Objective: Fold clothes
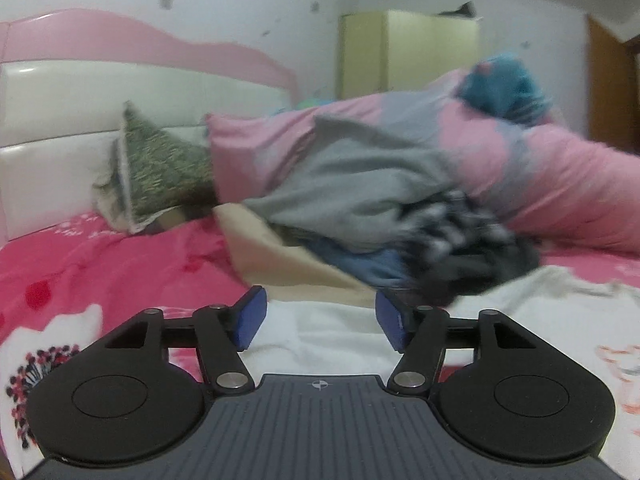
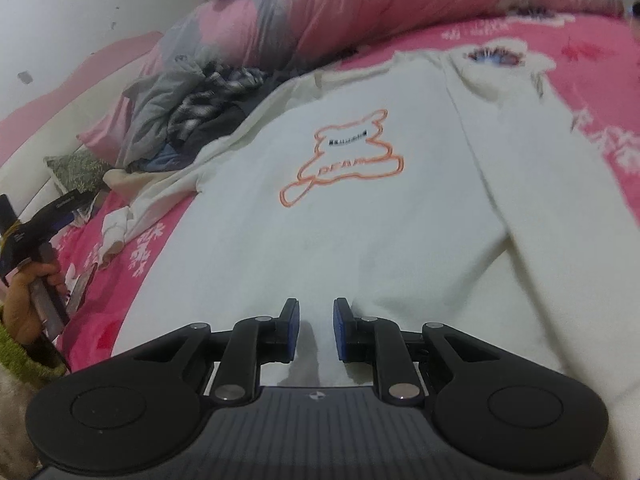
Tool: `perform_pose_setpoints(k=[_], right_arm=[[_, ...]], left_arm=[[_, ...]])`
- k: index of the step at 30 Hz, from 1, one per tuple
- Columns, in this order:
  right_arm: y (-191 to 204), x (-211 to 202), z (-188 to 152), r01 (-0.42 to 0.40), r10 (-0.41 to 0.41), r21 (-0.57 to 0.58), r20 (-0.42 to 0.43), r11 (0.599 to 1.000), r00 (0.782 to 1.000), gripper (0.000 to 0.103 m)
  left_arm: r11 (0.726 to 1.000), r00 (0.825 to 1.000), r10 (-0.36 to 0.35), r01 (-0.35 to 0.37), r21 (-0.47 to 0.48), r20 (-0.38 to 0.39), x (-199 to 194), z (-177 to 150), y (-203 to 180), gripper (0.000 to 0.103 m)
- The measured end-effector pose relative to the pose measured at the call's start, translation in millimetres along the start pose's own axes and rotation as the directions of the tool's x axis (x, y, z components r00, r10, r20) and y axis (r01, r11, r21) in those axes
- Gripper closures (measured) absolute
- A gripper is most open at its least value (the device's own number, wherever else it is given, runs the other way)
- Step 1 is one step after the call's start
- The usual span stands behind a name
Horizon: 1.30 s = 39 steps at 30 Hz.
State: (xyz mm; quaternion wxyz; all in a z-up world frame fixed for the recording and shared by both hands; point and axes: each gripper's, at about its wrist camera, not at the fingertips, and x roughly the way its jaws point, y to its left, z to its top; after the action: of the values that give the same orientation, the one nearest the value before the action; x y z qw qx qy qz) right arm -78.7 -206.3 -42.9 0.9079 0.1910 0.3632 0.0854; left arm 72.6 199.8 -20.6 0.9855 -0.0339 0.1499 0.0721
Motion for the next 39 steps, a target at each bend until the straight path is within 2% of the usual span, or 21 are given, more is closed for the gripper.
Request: perform_pose_setpoints(k=[2,4,7,10,12,14,17,19,20,21,22,24,26,29,33,35,39], right_arm=[[-2,-17,-2,0.006,-0.006,-0.015,0.042,1.000,0.999,0.070],[-8,-37,-4,0.035,-0.032,-0.024,0.093,0.999,0.995,0.062],[-20,-61,-7,0.136,-0.129,-0.039,0.148,0.990,0.981,0.059],[-37,-77,-12,0.241,-0.231,-0.038,0.176,0.970,0.957,0.045],[-48,-85,-16,0.306,-0.294,-0.039,0.188,0.951,0.937,0.029],[-56,-80,-18,0.340,-0.326,-0.060,0.169,0.938,0.930,0.027],[-69,-67,-22,0.379,-0.368,-0.093,0.112,0.921,0.923,0.027],[-74,-59,-24,0.383,-0.375,-0.093,0.086,0.919,0.923,0.033],[-75,-57,-26,0.372,-0.365,-0.085,0.084,0.924,0.927,0.045],[-76,-57,-26,0.351,-0.344,-0.075,0.088,0.934,0.935,0.052],[-77,-61,-25,0.349,-0.341,-0.071,0.101,0.935,0.935,0.057],[-78,-71,-22,0.356,-0.346,-0.066,0.132,0.932,0.929,0.075],[-81,-82,-17,0.365,-0.352,-0.056,0.168,0.929,0.921,0.078],[-88,-101,0,0.383,-0.370,0.000,0.254,0.924,0.894,0.078],[-110,-115,36,0.340,-0.356,0.107,0.337,0.934,0.872,0.078],[-121,-111,62,0.323,-0.344,0.117,0.350,0.939,0.871,0.078],[-137,-81,134,0.316,-0.324,0.079,0.336,0.945,0.885,0.078]], left_arm=[[0.993,0.993,-0.114,0.115,0.031,-0.018,-24,-1,-14,0.039],[0.974,0.974,-0.220,0.223,0.044,-0.059,-40,-6,-27,0.031],[0.928,0.925,-0.363,0.369,0.042,-0.115,-66,-21,-47,0.029],[0.881,0.873,-0.459,0.471,0.043,-0.168,-84,-46,-68,0.029],[0.850,0.837,-0.503,0.524,0.051,-0.215,-94,-64,-83,0.029],[0.832,0.815,-0.514,0.550,0.074,-0.268,-99,-83,-99,0.029],[0.826,0.812,-0.490,0.549,0.129,-0.318,-100,-104,-116,0.029],[0.836,0.818,-0.452,0.528,0.152,-0.355,-92,-112,-122,0.030],[0.841,0.819,-0.446,0.522,0.143,-0.362,-92,-114,-120,0.030],[0.846,0.819,-0.440,0.515,0.134,-0.368,-93,-117,-119,0.030],[0.851,0.820,-0.440,0.511,0.123,-0.366,-92,-118,-118,0.030],[0.855,0.824,-0.433,0.503,0.122,-0.365,-92,-118,-120,0.030],[0.858,0.828,-0.426,0.498,0.128,-0.365,-91,-120,-122,0.029],[0.860,0.838,-0.413,0.488,0.150,-0.357,-92,-123,-126,0.027],[0.862,0.845,-0.406,0.480,0.161,-0.348,-92,-125,-128,0.026],[0.860,0.845,-0.409,0.483,0.163,-0.346,-91,-126,-128,0.026],[0.857,0.839,-0.415,0.490,0.158,-0.352,-88,-124,-128,0.026]])
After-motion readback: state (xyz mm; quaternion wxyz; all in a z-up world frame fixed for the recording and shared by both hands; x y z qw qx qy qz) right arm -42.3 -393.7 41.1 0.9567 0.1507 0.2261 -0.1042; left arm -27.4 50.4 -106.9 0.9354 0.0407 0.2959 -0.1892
